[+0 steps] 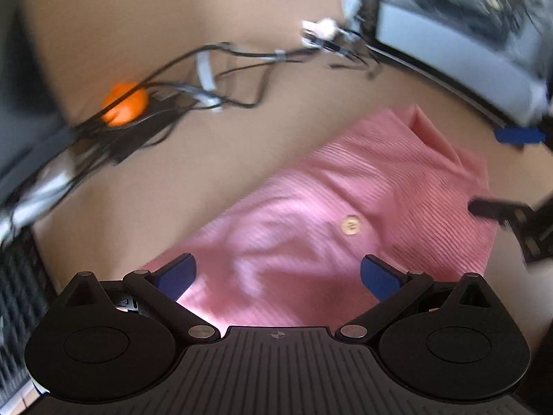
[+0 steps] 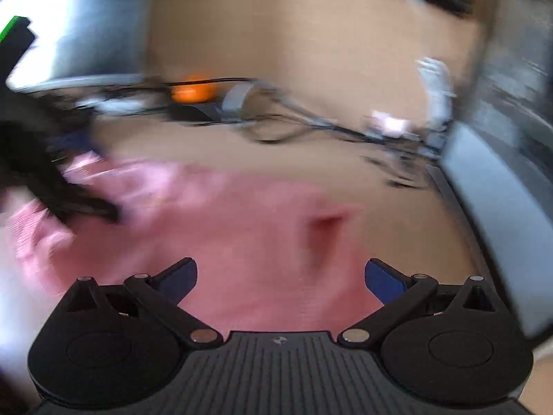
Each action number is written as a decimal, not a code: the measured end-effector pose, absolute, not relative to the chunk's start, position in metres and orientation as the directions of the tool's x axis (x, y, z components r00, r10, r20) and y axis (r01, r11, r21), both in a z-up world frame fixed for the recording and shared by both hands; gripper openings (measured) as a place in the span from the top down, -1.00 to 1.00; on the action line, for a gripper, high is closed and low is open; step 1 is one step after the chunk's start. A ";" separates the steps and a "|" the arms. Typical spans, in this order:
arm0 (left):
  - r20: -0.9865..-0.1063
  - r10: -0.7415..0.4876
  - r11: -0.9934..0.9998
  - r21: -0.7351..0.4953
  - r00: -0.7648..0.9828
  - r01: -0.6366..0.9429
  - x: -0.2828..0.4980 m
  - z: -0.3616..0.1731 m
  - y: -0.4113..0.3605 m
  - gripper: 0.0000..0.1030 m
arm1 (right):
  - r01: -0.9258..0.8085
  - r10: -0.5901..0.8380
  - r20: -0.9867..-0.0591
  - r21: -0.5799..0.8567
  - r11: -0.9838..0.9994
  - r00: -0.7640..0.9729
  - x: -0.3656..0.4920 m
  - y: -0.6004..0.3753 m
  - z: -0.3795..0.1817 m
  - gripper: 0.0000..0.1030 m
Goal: Fold clothes
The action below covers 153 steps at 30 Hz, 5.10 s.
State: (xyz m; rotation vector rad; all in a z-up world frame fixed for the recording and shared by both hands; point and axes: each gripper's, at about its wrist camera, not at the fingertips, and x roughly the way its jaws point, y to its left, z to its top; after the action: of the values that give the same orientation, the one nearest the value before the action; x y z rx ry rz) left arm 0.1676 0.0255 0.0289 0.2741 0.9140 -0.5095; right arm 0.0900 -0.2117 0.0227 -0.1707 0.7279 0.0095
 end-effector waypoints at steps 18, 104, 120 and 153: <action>-0.772 -0.512 0.835 -0.346 0.376 0.428 0.116 0.012 0.053 -1.00 | -0.120 -0.124 -0.723 -0.277 0.953 0.680 0.123 -0.236 -0.001 -1.00; -0.742 -0.454 0.855 -0.518 0.494 0.008 0.170 0.013 0.100 -0.80 | -0.508 0.259 -0.673 -0.199 0.838 0.692 0.088 -0.040 -0.004 0.43; -0.811 -0.317 0.948 -0.279 0.491 0.150 0.155 0.076 0.062 0.21 | -0.508 0.376 -0.632 -0.031 0.861 0.678 0.087 -0.061 0.019 0.53; -0.700 -0.466 0.884 -0.389 0.541 0.259 0.186 0.035 0.009 -0.70 | -0.254 0.458 -0.475 0.433 0.865 0.751 0.174 -0.263 0.067 -0.48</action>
State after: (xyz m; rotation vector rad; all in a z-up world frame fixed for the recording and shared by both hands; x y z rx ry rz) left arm 0.1864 0.0087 0.0351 -0.2512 0.9026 -0.4357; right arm 0.1739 -0.2626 0.0671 0.3562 0.6060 0.3978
